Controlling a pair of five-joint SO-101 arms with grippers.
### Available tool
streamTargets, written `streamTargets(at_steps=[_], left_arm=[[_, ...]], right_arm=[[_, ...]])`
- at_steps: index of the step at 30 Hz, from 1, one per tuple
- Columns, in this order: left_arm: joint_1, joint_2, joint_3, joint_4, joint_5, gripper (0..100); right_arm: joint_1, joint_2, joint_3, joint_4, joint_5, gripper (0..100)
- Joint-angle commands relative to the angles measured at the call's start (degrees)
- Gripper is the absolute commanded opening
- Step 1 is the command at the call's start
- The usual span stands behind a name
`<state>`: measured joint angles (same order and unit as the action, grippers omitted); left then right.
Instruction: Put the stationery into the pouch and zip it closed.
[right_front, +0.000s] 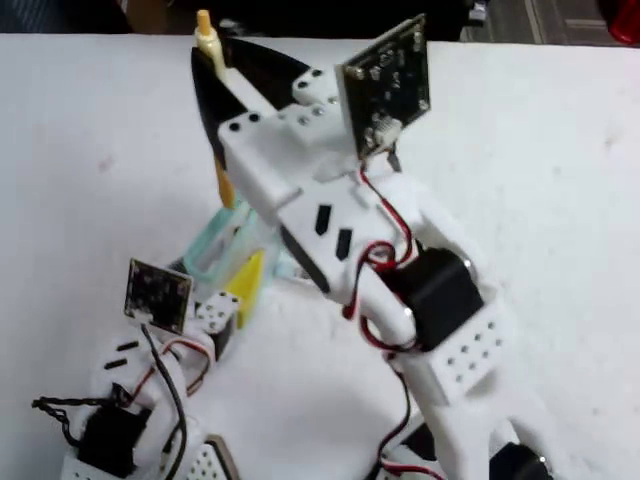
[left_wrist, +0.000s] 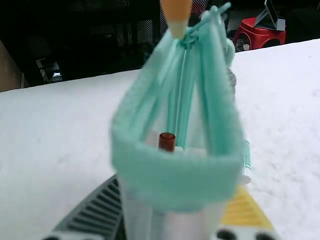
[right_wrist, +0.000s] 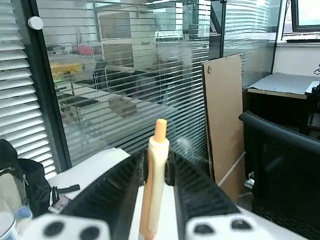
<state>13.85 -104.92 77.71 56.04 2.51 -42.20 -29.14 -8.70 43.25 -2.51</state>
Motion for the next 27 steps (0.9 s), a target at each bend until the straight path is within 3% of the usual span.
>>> streamTargets(at_steps=[1,10,27], left_arm=[[0.92,0.13,0.18,-1.32,0.53,19],[1.01,0.13,0.18,-1.32,0.53,19],[0.84,0.13,0.18,-1.32,0.53,19]], right_arm=[[-0.57,-1.10,-0.97,5.05,0.70,1.6],[-0.57,-4.09,-0.97,14.37,0.70,1.6],[-0.48,-4.26,-0.97,15.78,0.79,1.6]])
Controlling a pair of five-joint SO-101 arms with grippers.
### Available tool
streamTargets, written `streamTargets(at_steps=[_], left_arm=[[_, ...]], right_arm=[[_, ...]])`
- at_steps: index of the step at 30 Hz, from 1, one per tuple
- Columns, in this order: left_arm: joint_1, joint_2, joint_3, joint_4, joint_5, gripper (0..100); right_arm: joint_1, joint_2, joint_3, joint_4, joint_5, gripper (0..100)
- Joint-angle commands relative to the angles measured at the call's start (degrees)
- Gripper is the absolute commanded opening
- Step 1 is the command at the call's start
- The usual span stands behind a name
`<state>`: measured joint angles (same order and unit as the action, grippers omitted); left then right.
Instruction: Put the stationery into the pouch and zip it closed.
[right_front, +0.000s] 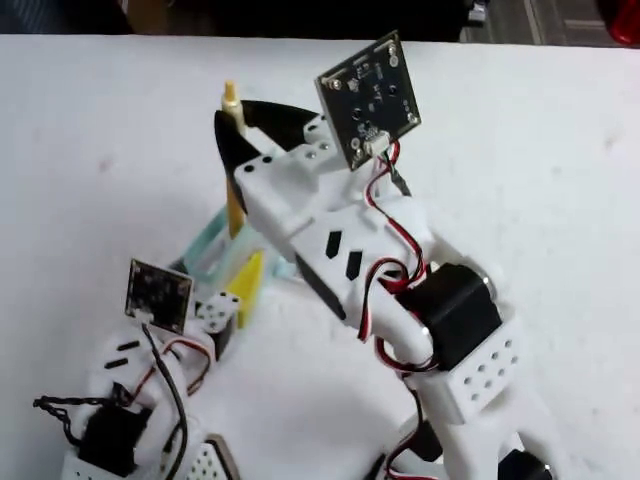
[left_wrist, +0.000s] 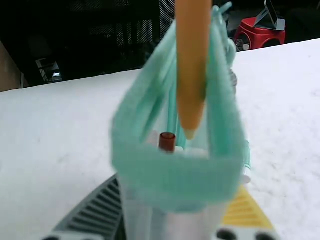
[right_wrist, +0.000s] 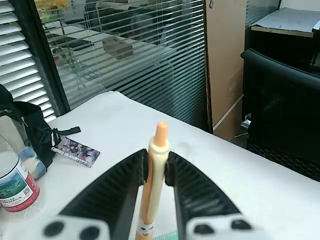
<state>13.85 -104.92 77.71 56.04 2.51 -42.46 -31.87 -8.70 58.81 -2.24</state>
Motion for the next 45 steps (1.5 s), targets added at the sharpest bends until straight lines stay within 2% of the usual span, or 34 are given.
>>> streamTargets(at_steps=[1,10,15,17,20,22,33,41,45], left_arm=[[0.84,0.13,0.18,-1.32,0.53,19],[0.84,0.13,0.18,-1.32,0.53,19],[0.75,0.13,0.18,-1.32,0.62,19],[0.75,0.13,0.18,-1.32,0.62,19],[0.92,0.13,0.18,-1.32,0.62,19],[0.92,0.13,0.18,-1.32,0.62,19],[0.75,0.13,0.18,-1.32,0.62,19],[0.75,0.13,0.18,-1.32,0.62,19],[0.75,0.13,0.18,-1.32,0.62,19]], right_arm=[[-0.31,-1.54,-0.88,0.22,0.53,1.6],[-0.40,-1.54,-1.67,0.31,0.53,1.6],[-0.40,-1.54,-1.41,6.81,0.62,2.2],[-0.40,-1.63,-1.67,10.07,0.62,7.4],[-0.40,-2.07,-1.41,12.62,0.62,22.1],[-0.40,-2.33,-1.32,13.23,0.62,27.8],[0.40,-2.42,-1.67,13.49,0.62,23.7],[12.18,-1.89,-1.41,16.13,0.26,23.7],[20.70,0.22,0.88,19.38,0.09,23.7]])
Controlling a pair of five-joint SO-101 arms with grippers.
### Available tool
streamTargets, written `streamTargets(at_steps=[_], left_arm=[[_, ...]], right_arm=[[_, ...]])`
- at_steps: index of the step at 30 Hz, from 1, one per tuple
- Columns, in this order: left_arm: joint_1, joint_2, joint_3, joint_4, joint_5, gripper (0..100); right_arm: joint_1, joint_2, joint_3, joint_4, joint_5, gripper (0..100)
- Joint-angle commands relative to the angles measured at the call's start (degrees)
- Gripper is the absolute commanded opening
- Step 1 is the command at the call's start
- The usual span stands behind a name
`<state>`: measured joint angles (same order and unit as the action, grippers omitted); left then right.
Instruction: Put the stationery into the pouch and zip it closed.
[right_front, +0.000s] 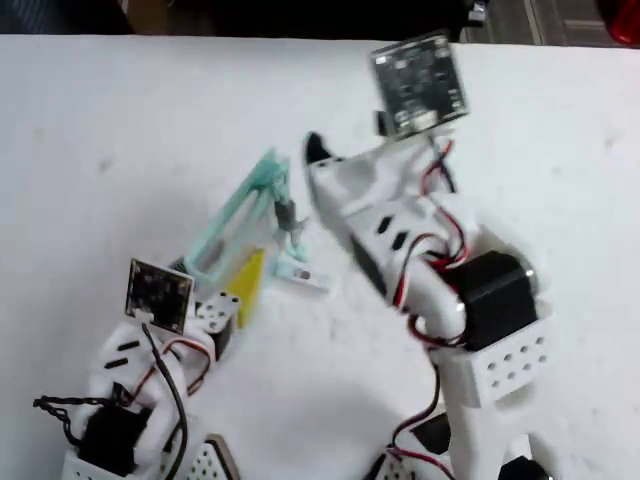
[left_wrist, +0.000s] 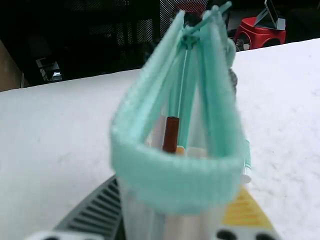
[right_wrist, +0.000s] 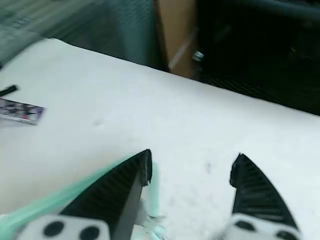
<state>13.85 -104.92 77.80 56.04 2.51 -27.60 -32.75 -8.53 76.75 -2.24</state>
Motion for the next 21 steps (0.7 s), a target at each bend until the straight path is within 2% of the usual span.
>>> streamTargets(at_steps=[1,5,9,15,21], left_arm=[[0.75,0.13,0.09,-1.32,0.62,19],[0.75,0.13,0.09,-1.32,0.62,19],[0.75,0.13,0.09,-1.32,0.62,19],[0.75,0.13,0.09,-1.32,0.62,19],[0.75,0.13,0.09,-1.23,0.62,19]], right_arm=[[7.87,2.42,2.02,1.71,0.00,23.7],[13.41,10.51,8.00,2.24,-1.58,23.7],[14.02,21.32,9.76,1.89,-7.03,23.7],[15.78,36.44,9.76,-6.29,-8.18,23.7],[16.84,48.57,8.97,-11.65,-15.03,23.7]])
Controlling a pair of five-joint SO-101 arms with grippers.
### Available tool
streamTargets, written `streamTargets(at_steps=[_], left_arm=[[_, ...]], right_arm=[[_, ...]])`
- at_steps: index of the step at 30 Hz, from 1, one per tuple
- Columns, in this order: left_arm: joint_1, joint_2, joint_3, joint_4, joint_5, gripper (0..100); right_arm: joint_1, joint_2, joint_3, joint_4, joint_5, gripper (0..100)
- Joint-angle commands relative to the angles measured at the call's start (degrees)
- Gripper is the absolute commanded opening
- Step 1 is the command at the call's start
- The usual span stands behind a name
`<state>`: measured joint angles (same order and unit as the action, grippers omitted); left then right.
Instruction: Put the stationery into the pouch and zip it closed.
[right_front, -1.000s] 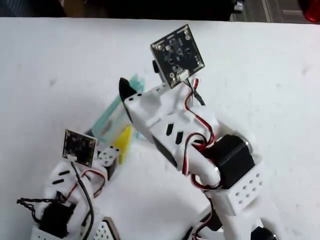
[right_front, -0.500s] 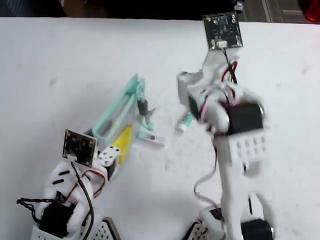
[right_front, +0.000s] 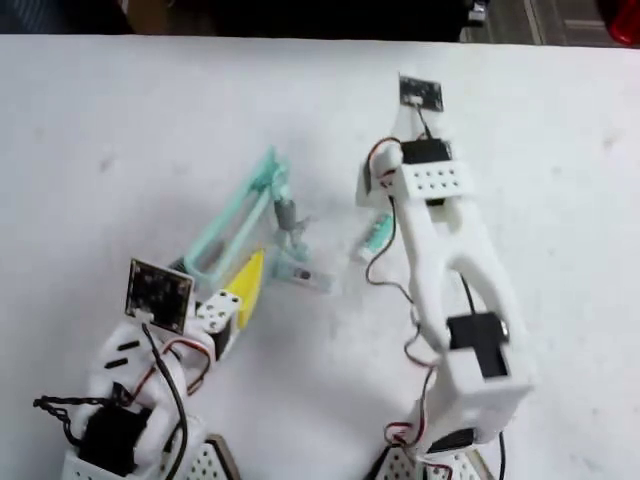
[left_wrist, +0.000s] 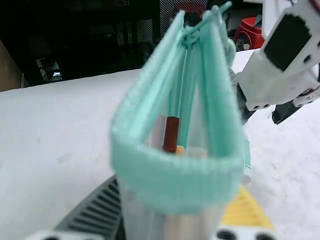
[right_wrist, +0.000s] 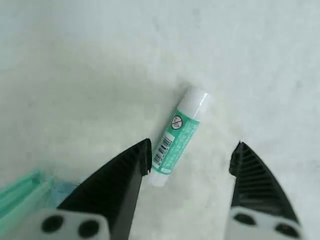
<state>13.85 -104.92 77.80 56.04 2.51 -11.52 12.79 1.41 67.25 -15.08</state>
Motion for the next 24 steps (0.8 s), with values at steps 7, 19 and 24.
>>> streamTargets(at_steps=[7,19,24], left_arm=[[0.75,0.13,0.09,-1.23,0.62,19],[0.92,0.13,0.09,-1.23,0.62,19],[1.01,0.13,0.09,-1.23,0.62,19]], right_arm=[[0.48,14.99,-9.76,-0.48,-2.20,20.8],[1.54,23.52,-24.79,11.30,-1.67,1.7],[1.54,16.13,-35.69,21.67,-1.67,1.6]])
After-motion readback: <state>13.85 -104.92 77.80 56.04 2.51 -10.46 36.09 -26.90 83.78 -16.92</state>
